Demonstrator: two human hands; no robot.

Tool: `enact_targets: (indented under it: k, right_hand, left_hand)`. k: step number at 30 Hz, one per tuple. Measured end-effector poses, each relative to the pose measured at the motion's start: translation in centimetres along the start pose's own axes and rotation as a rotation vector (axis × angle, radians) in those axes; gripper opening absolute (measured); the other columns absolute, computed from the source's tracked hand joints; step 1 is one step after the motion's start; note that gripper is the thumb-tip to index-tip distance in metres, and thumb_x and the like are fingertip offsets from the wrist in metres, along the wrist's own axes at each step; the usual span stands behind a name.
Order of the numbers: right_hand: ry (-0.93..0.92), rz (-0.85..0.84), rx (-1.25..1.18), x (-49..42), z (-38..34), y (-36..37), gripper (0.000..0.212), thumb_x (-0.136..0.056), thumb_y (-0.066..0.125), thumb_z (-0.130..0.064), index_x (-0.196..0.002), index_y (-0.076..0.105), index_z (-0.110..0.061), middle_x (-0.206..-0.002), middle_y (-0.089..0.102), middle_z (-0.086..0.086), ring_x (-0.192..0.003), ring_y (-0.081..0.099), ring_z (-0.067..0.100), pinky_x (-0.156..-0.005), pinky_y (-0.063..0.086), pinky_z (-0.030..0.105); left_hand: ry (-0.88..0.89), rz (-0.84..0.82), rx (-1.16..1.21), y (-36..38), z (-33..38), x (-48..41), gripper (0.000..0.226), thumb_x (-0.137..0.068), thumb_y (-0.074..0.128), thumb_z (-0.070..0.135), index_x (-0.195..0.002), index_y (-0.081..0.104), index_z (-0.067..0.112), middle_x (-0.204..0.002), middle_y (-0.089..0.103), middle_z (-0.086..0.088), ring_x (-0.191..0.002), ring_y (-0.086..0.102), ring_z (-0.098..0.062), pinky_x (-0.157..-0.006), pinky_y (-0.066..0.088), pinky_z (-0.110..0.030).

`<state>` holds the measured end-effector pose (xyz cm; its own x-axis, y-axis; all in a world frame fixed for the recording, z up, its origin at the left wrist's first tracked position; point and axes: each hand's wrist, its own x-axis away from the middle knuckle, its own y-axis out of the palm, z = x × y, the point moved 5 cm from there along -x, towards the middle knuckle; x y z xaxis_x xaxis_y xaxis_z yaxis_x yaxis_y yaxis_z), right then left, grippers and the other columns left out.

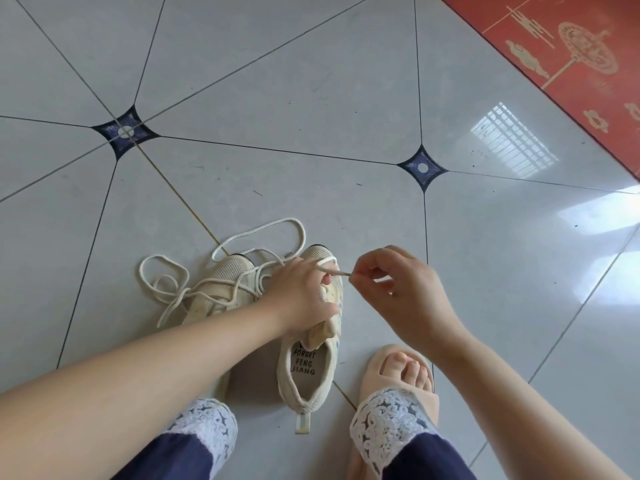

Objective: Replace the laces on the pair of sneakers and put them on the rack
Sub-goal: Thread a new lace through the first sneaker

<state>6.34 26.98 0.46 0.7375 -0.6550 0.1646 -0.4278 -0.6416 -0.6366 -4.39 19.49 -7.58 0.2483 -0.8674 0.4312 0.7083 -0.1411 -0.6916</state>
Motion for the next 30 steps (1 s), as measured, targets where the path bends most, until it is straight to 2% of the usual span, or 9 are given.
enact_targets:
  k: [8,12,15,17,19,21,23,26,30]
  right_hand:
    - [0.053,0.007,-0.008,-0.1,0.5,0.3,0.023,-0.081,0.066,-0.013,-0.073,0.055,-0.030,-0.076,0.055,-0.015,-0.077,0.055,-0.009,-0.066,0.042,0.003]
    - [0.107,0.009,-0.010,-0.2,1.0,0.4,0.027,-0.081,0.066,-0.015,-0.069,0.052,-0.036,-0.074,0.058,-0.016,-0.075,0.056,-0.009,-0.065,0.040,0.002]
    - [0.106,-0.060,0.081,-0.1,1.2,1.3,0.017,-0.082,0.064,-0.019,-0.074,0.055,-0.030,-0.078,0.056,-0.016,-0.076,0.056,-0.004,-0.068,0.043,0.008]
    - [0.075,-0.112,0.187,0.0,1.2,2.0,0.007,-0.085,0.062,-0.023,-0.080,0.058,-0.027,-0.082,0.053,-0.015,-0.075,0.056,0.001,-0.071,0.047,0.017]
    - [0.068,-0.154,0.246,0.0,1.2,2.8,0.004,-0.087,0.060,-0.025,-0.085,0.062,-0.023,-0.087,0.054,-0.010,-0.078,0.058,0.009,-0.075,0.051,0.029]
    - [0.090,-0.163,0.255,-0.1,1.2,3.5,0.007,-0.087,0.058,-0.027,-0.088,0.063,-0.021,-0.091,0.056,-0.007,-0.080,0.059,0.014,-0.075,0.051,0.035]
    - [0.112,-0.130,0.249,-0.4,1.3,4.0,0.009,-0.087,0.059,-0.029,-0.089,0.063,-0.021,-0.091,0.057,-0.007,-0.078,0.059,0.014,-0.074,0.051,0.033]
    - [0.167,-0.097,0.206,-0.7,2.0,4.7,0.012,-0.085,0.062,-0.032,-0.089,0.063,-0.021,-0.088,0.057,-0.008,-0.078,0.058,0.010,-0.073,0.050,0.028]
    - [0.405,-0.175,-0.010,-0.4,3.8,6.2,0.038,-0.075,0.071,-0.042,-0.102,0.052,-0.023,-0.086,0.055,-0.010,-0.078,0.058,0.009,-0.070,0.049,0.025]
  left_hand:
    - [0.063,-0.068,0.015,0.4,-1.3,0.4,0.040,-0.076,0.056,0.008,-0.113,0.044,0.014,-0.115,0.041,0.003,-0.116,0.035,-0.016,-0.102,0.024,-0.027]
    - [0.081,-0.039,0.111,-0.5,-1.4,0.6,0.024,-0.077,0.067,0.016,-0.099,0.058,0.018,-0.088,0.038,0.019,-0.102,0.038,-0.011,-0.082,0.022,-0.013]
    - [-0.002,0.090,0.143,-1.4,-2.0,0.8,0.015,-0.080,0.066,0.019,-0.089,0.054,0.020,-0.094,0.044,0.010,-0.100,0.046,-0.014,-0.076,0.028,-0.016]
    - [-0.101,0.283,0.192,-2.9,-2.7,1.4,0.027,-0.077,0.070,0.022,-0.092,0.048,0.015,-0.099,0.042,0.002,-0.094,0.045,-0.016,-0.077,0.033,-0.023]
    - [0.026,0.398,0.172,-4.2,-1.9,1.9,0.042,-0.073,0.073,0.014,-0.107,0.051,0.003,-0.111,0.047,-0.010,-0.104,0.048,-0.023,-0.088,0.036,-0.026]
    - [0.256,0.338,0.017,-4.0,-0.5,2.2,0.049,-0.071,0.073,0.005,-0.117,0.054,0.001,-0.119,0.053,-0.015,-0.114,0.048,-0.030,-0.098,0.031,-0.032]
    - [0.350,0.216,-0.119,-3.3,0.3,2.2,0.039,-0.076,0.068,0.009,-0.114,0.060,0.008,-0.111,0.062,-0.007,-0.110,0.051,-0.026,-0.096,0.026,-0.026]
    - [0.277,0.112,-0.137,-2.3,-0.2,1.6,0.017,-0.087,0.057,0.022,-0.101,0.066,0.015,-0.097,0.067,-0.001,-0.097,0.055,-0.021,-0.079,0.027,-0.022]
    - [0.001,0.216,0.199,-2.5,-1.9,1.1,0.016,-0.090,0.052,0.020,-0.078,0.063,0.017,-0.077,0.065,0.008,-0.073,0.057,-0.008,-0.067,0.038,-0.025]
